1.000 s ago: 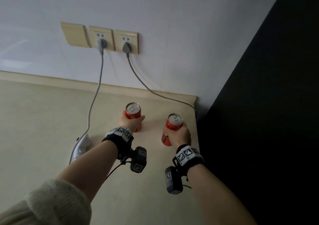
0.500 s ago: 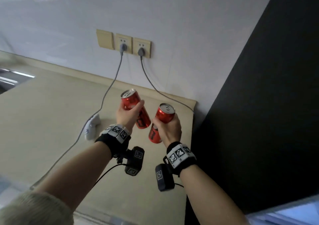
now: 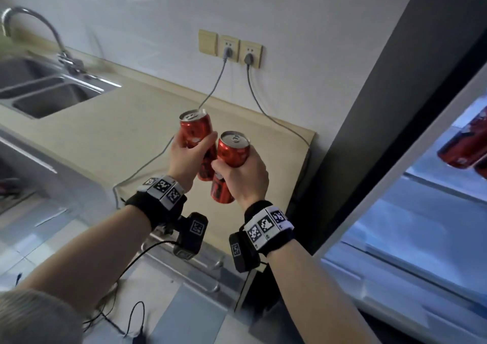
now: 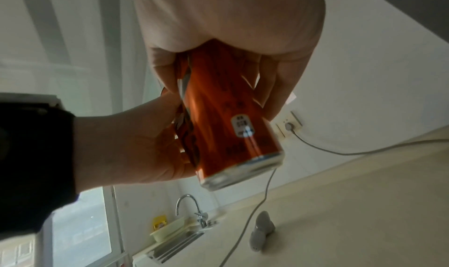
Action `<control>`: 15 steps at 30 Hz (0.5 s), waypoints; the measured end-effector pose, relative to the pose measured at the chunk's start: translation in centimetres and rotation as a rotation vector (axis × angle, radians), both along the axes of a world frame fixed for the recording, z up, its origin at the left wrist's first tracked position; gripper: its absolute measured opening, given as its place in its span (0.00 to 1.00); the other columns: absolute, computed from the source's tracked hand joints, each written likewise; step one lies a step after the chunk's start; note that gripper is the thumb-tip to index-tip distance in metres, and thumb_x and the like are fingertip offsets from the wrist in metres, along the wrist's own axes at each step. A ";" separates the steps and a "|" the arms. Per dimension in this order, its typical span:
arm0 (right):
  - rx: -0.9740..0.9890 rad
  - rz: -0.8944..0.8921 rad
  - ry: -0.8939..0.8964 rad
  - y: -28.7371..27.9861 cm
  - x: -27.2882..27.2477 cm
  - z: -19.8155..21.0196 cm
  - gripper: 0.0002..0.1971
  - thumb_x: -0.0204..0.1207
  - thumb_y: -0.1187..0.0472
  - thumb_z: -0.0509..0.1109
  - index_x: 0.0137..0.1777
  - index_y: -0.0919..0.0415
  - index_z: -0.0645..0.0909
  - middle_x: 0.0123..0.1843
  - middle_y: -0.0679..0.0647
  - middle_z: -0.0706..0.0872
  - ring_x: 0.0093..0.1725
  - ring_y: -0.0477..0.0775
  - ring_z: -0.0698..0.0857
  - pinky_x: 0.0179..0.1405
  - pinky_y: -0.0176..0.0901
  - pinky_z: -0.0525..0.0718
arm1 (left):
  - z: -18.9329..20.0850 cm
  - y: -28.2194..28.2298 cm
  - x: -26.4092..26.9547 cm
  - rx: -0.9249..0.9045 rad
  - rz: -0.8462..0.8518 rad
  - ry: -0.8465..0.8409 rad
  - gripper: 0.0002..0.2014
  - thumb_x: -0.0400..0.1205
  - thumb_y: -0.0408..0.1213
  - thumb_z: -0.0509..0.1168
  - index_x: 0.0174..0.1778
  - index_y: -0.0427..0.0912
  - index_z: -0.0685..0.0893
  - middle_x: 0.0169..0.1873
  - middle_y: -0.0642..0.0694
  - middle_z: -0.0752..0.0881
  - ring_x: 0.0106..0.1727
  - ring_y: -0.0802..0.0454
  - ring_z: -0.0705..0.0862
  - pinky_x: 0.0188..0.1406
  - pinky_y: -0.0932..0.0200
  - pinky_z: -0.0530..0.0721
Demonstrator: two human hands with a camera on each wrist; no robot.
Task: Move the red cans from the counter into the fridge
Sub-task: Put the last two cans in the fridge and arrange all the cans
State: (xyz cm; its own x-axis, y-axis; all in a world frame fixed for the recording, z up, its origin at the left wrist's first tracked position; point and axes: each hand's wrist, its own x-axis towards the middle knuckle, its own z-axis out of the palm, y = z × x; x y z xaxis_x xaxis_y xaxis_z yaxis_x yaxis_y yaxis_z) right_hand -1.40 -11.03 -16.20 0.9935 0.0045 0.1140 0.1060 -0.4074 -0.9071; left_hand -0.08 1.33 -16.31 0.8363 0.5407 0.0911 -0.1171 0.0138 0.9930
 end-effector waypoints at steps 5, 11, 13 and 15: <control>0.018 -0.062 -0.087 -0.8 -3.8 1.7 0.23 0.56 0.41 0.73 0.51 0.47 0.82 0.44 0.42 0.88 0.45 0.43 0.85 0.53 0.45 0.84 | 1.5 -0.4 -4.1 0.015 -0.033 -0.097 0.11 0.72 0.41 0.75 0.47 0.49 0.81 0.47 0.42 0.86 0.48 0.48 0.86 0.55 0.49 0.86; 0.069 -0.216 -0.260 -4.1 -7.6 3.9 0.21 0.60 0.39 0.75 0.48 0.50 0.83 0.42 0.43 0.89 0.45 0.40 0.86 0.52 0.39 0.83 | 3.8 -2.4 -8.3 0.077 -0.244 -0.220 0.14 0.61 0.51 0.74 0.40 0.59 0.81 0.43 0.47 0.86 0.48 0.53 0.87 0.50 0.57 0.86; 0.040 -0.288 -0.333 -5.9 -8.5 4.6 0.22 0.60 0.37 0.73 0.47 0.51 0.84 0.41 0.43 0.88 0.44 0.40 0.86 0.53 0.39 0.83 | 4.9 -3.8 -9.6 0.109 -0.368 -0.280 0.17 0.60 0.50 0.73 0.42 0.53 0.80 0.36 0.58 0.87 0.39 0.65 0.86 0.41 0.69 0.84; 0.019 -0.369 -0.382 -7.9 -9.4 5.4 0.21 0.59 0.37 0.74 0.45 0.50 0.82 0.40 0.41 0.87 0.43 0.40 0.85 0.51 0.38 0.82 | 5.8 -5.6 -10.7 0.140 -0.484 -0.329 0.18 0.60 0.49 0.73 0.45 0.53 0.80 0.34 0.63 0.88 0.38 0.69 0.86 0.40 0.73 0.83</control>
State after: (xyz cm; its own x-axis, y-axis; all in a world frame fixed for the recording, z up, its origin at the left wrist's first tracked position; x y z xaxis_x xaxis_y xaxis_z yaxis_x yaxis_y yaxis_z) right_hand -10.83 -18.90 -10.81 0.8164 -0.3432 0.4645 0.2827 -0.4637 -0.8397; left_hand -10.80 -4.28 -10.52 0.9004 0.0693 0.4295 -0.4314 0.0140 0.9021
